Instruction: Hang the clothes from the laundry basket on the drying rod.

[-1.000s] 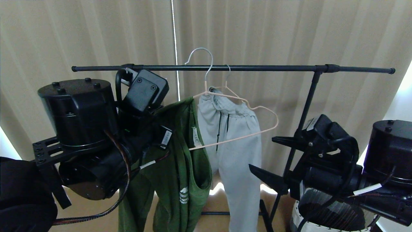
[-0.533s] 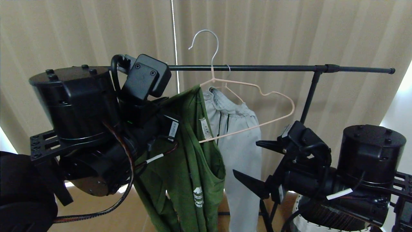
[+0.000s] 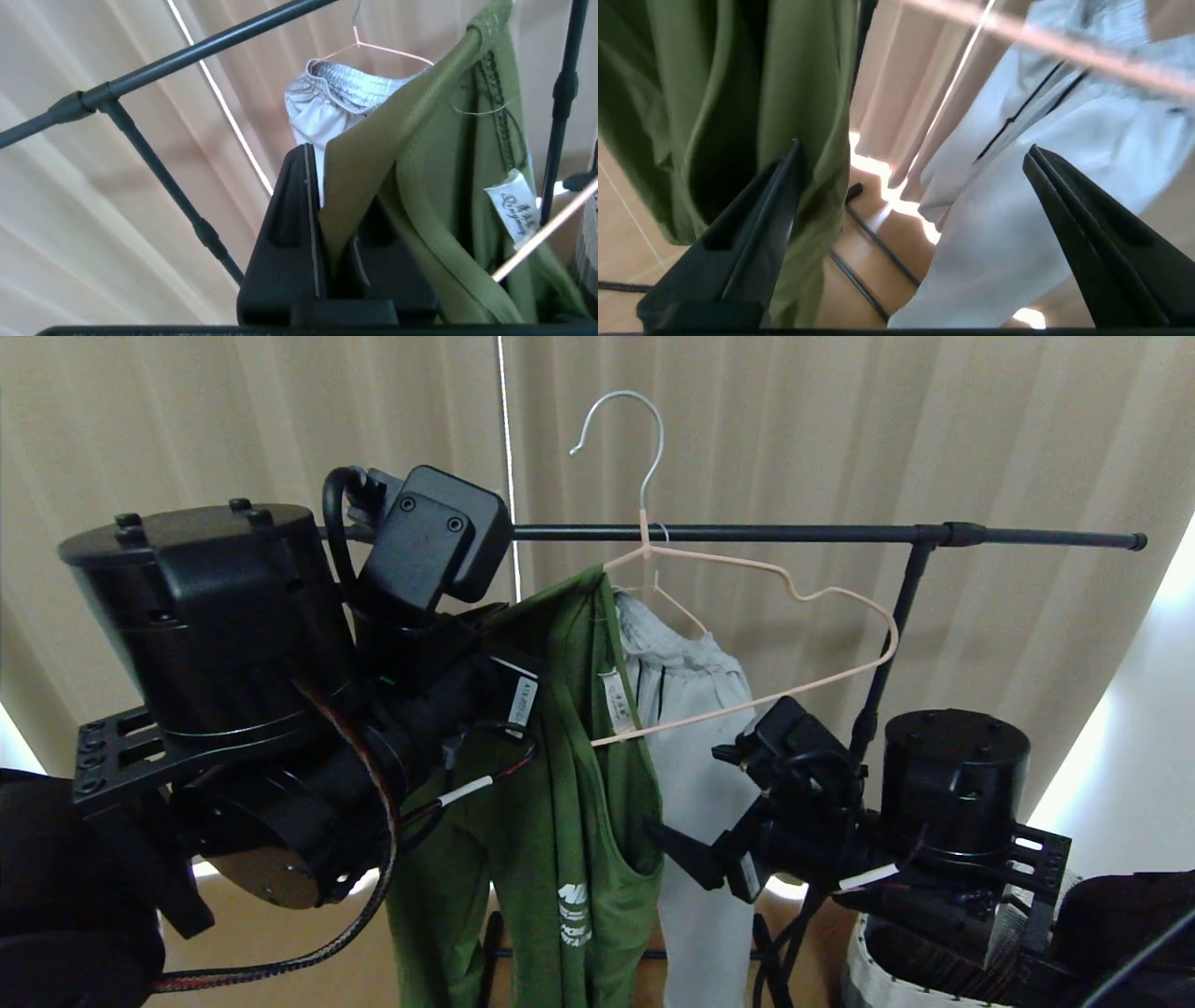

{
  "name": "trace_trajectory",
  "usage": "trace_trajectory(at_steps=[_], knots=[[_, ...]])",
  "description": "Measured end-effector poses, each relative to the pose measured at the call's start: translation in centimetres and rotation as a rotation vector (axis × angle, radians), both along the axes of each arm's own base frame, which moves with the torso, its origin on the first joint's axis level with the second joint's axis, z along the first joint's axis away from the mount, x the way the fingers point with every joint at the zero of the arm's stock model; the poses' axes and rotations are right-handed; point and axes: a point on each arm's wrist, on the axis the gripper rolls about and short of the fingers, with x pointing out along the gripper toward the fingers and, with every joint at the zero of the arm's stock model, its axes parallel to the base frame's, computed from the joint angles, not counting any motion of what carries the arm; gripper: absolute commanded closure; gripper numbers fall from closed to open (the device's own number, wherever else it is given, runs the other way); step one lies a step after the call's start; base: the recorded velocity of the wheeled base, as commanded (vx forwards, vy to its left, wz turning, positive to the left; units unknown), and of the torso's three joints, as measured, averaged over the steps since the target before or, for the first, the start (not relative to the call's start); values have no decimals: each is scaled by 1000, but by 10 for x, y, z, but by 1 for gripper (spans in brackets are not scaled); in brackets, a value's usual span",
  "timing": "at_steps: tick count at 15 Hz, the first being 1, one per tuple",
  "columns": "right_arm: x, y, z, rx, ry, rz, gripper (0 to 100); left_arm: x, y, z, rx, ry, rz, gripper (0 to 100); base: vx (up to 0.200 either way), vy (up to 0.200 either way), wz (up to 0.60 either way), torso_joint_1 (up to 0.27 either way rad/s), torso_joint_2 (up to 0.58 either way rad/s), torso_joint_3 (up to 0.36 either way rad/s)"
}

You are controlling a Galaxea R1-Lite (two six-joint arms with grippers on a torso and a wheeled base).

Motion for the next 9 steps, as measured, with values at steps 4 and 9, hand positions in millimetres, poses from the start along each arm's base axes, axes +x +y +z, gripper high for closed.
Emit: trace_trajectory(at_steps=[4,9], knots=[[-5,8,-10,-10,38,21,0,0,0,3,-9,-7,-1,100,0,0,0,0,0,0],[-7,-4,-25,-74,69,-81,0,0,2,9,-24,-24,5,100,0,0,0,0,0,0]])
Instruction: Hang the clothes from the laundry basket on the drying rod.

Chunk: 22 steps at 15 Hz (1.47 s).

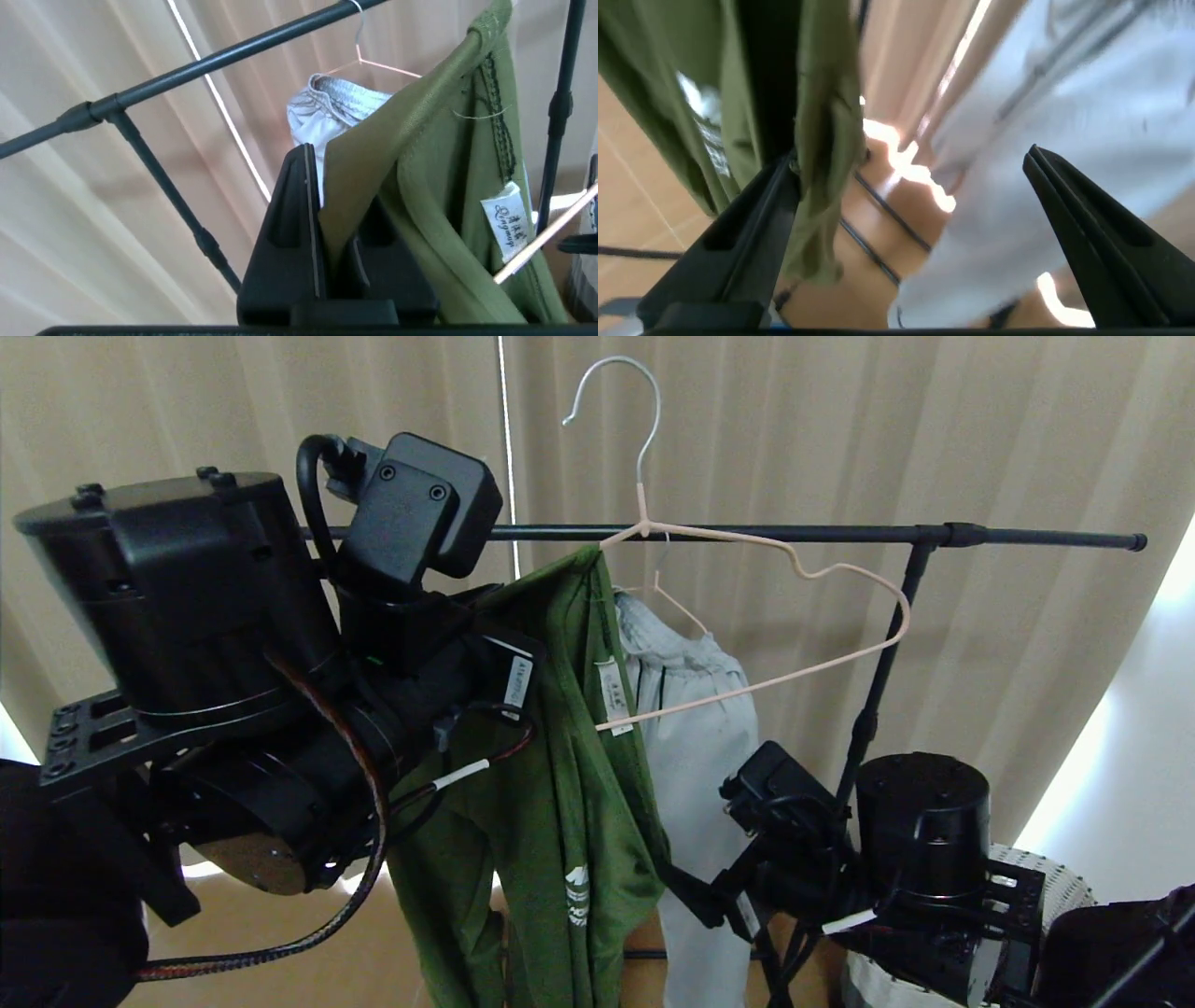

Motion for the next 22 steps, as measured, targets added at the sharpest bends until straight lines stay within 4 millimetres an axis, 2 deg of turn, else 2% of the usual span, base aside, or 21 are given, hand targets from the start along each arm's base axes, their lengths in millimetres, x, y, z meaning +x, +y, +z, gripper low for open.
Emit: trace_trajectory(at_steps=[4,6,8,10,16,19,22], knots=[[11,-40,5,-22,-20,-143,0,3,8,-3,24,4,24,100,0,0,0,0,0,0],[21,-70,13,-36,-57,-245,0,2,11,-7,53,10,30,100,0,0,0,0,0,0],[30,-97,26,-31,-106,-343,0,-1,16,-17,127,23,34,100,0,0,0,0,0,0],[36,-112,38,-15,-148,-404,0,-2,24,-32,222,45,51,100,0,0,0,0,0,0],[37,-123,58,18,-212,-439,0,-2,39,-56,334,101,83,100,0,0,0,0,0,0],[24,-120,62,26,-223,-414,0,0,38,-57,335,103,97,100,0,0,0,0,0,0],[4,-105,63,21,-224,-327,0,3,36,-55,299,75,145,100,0,0,0,0,0,0]])
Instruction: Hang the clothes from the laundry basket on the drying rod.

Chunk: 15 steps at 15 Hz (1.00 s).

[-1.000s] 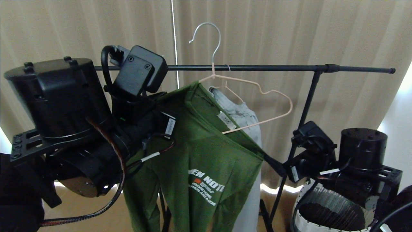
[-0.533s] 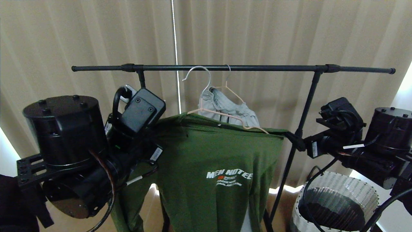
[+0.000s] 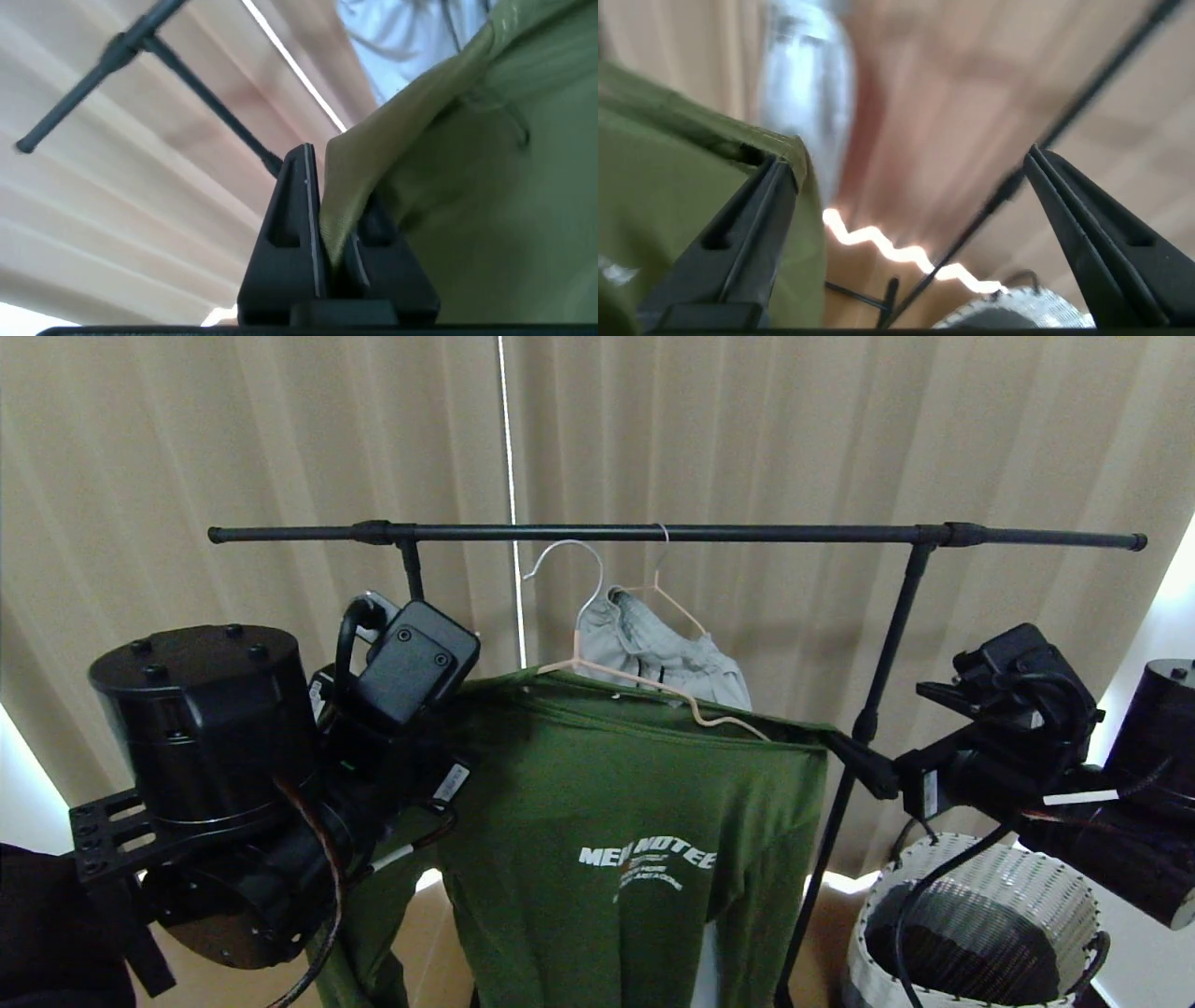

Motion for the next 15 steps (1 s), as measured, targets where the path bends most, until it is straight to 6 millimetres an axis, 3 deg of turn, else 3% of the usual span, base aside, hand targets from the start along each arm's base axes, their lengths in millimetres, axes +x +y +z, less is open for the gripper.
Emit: trace_trajectory(at_steps=[3,6,11,15], knots=[[-21,18,2,-42,4,140,0,6,-4,1,-76,-92,51,100,0,0,0,0,0,0],[-28,33,11,-85,-31,231,0,9,-8,-8,-88,-104,52,100,0,0,0,0,0,0],[-4,53,33,-75,-99,252,0,-3,-15,-16,-92,-102,3,100,0,0,0,0,0,0],[11,72,35,-89,-113,276,0,-13,-22,-18,-96,-107,-42,100,0,0,0,0,0,0]])
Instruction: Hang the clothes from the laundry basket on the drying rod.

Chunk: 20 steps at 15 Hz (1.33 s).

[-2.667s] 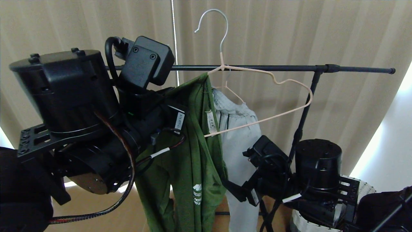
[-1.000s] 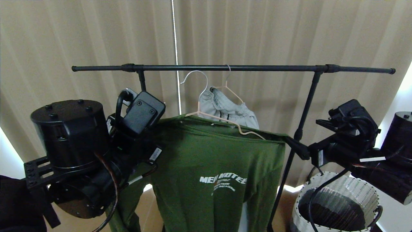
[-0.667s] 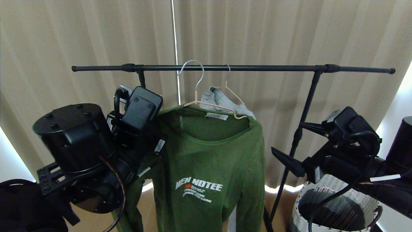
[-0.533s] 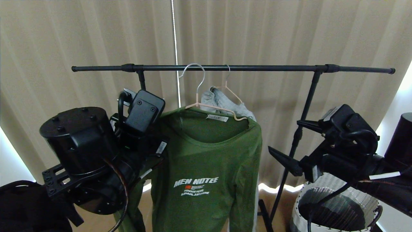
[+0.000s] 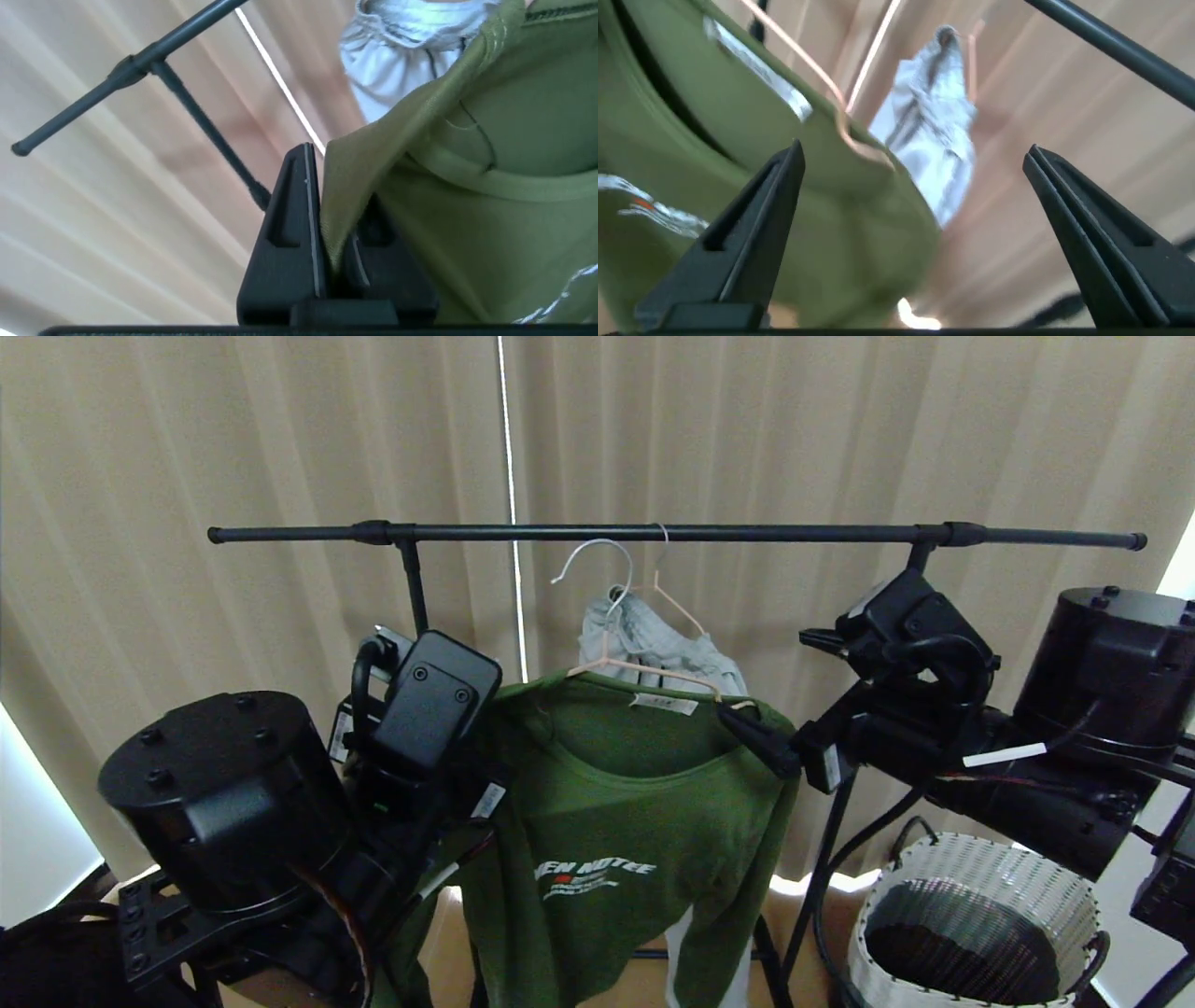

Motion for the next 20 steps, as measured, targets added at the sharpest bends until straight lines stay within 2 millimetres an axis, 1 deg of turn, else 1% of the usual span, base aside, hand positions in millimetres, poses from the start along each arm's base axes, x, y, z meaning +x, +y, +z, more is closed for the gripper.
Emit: trace_trajectory(at_steps=[2,6,14,15,20], knots=[[8,6,1,-8,-10,3,0,-4,-4,0,3,0,-20,100,0,0,0,0,0,0],[17,12,-3,-20,-5,5,0,-11,-11,0,3,-1,-61,100,0,0,0,0,0,0],[20,15,-9,-31,12,6,0,-20,-13,7,-16,-18,-95,100,0,0,0,0,0,0],[20,15,-9,-31,11,6,100,-21,-12,7,-17,-19,-97,100,0,0,0,0,0,0],[20,15,-9,-29,10,12,100,-21,-12,6,-16,-17,-103,100,0,0,0,0,0,0]])
